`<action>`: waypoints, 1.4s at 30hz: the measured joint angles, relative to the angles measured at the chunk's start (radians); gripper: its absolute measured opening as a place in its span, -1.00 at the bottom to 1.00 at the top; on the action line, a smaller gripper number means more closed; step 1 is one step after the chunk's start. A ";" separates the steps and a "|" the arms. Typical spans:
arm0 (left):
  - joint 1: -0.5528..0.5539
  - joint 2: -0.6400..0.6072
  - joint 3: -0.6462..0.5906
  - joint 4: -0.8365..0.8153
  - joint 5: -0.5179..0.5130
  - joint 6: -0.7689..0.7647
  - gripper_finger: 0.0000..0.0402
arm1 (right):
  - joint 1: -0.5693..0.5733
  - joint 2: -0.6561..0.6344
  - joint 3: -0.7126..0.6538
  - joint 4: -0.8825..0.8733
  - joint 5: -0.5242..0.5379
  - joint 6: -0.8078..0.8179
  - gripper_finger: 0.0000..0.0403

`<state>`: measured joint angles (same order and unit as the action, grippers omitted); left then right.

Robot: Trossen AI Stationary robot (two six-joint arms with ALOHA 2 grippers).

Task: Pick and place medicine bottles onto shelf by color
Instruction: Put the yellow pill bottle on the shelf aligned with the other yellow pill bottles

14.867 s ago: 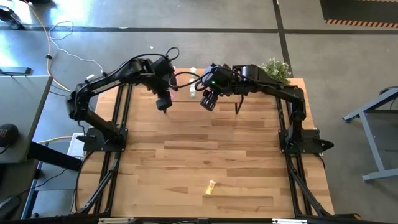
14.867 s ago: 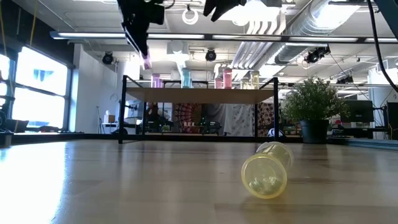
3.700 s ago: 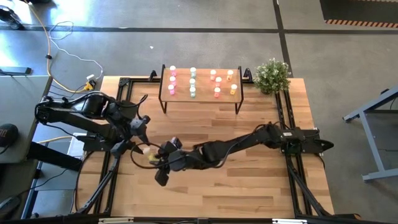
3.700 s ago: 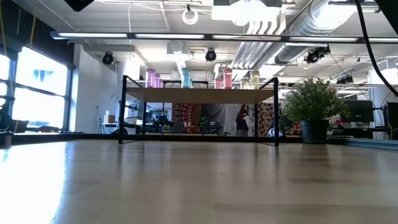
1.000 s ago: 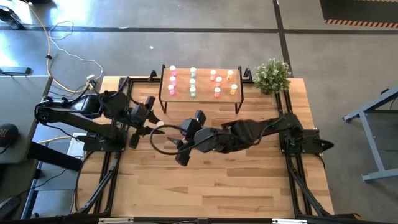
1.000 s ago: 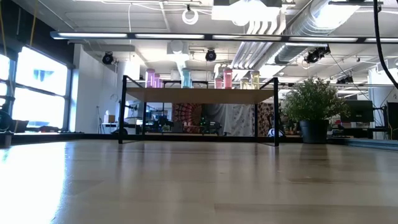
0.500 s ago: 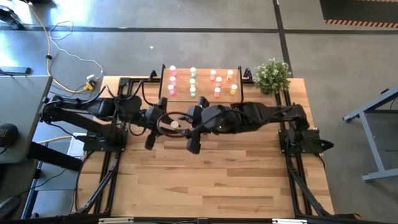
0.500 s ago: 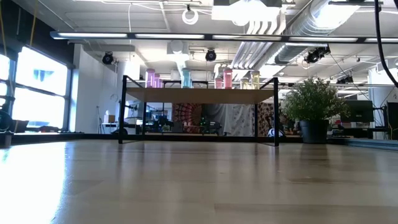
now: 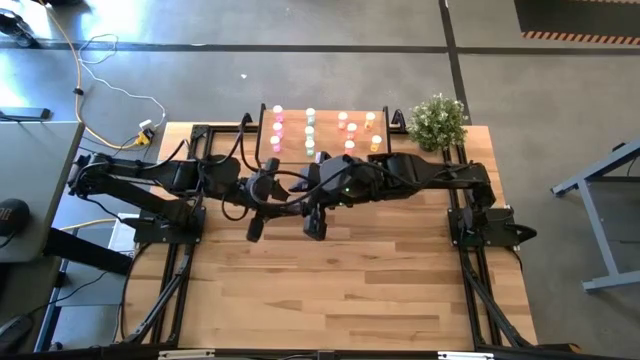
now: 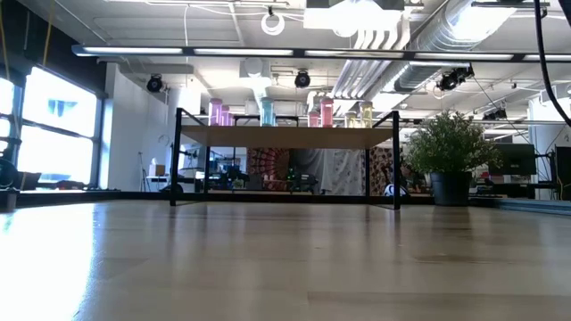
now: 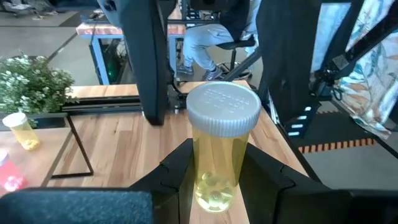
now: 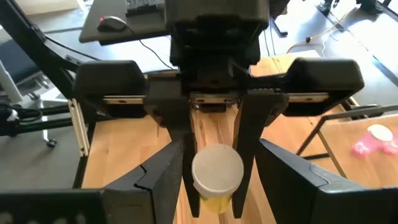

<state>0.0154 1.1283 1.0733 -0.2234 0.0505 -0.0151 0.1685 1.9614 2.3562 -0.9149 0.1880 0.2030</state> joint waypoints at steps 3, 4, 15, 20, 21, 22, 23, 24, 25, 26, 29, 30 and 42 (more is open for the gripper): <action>0.000 0.005 0.000 0.008 -0.015 0.000 -0.53 | -0.003 0.000 0.000 -0.019 -0.002 -0.001 -0.04; 0.000 0.005 0.000 0.012 -0.015 0.000 -0.53 | -0.005 0.000 0.000 -0.030 -0.002 0.001 -0.04; 0.000 0.006 0.000 0.030 -0.038 0.000 -0.53 | -0.016 0.000 0.000 -0.052 -0.002 0.005 -0.21; 0.000 0.020 0.000 0.050 -0.043 0.000 -0.53 | -0.018 0.000 0.000 -0.055 -0.002 0.011 -0.40; 0.000 0.022 0.000 0.052 -0.043 0.000 -0.53 | -0.018 0.000 0.000 -0.056 -0.003 0.013 -0.42; 0.000 0.025 0.000 0.053 -0.043 0.000 -0.53 | -0.018 0.000 0.000 -0.058 -0.003 0.013 -0.44; 0.000 0.027 0.000 0.054 -0.043 0.000 -0.53 | -0.018 0.000 0.000 -0.061 -0.003 0.013 -0.46; 0.000 0.029 0.000 0.055 -0.043 0.000 -0.53 | -0.018 0.000 0.000 -0.062 -0.003 0.013 -0.47; 0.000 0.031 0.000 0.055 -0.043 0.000 -0.53 | -0.018 0.000 0.000 -0.063 -0.003 0.013 -0.47; 0.000 0.034 0.000 0.058 -0.043 -0.001 -0.53 | -0.018 0.000 0.000 -0.066 -0.003 0.013 -0.47; 0.000 0.036 0.000 0.059 -0.042 -0.008 -0.53 | -0.018 0.001 -0.001 -0.070 -0.003 0.013 -0.46; 0.000 0.036 0.000 0.059 -0.042 -0.008 -0.53 | -0.018 0.001 -0.001 -0.072 -0.003 0.013 -0.46; 0.000 0.037 0.000 0.054 -0.041 -0.019 -0.41 | -0.018 0.001 -0.001 -0.094 -0.001 0.016 -0.47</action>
<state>0.0158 1.1656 1.0733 -0.1690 0.0097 -0.0339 0.1505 1.9621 2.3554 -1.0085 0.1868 0.2191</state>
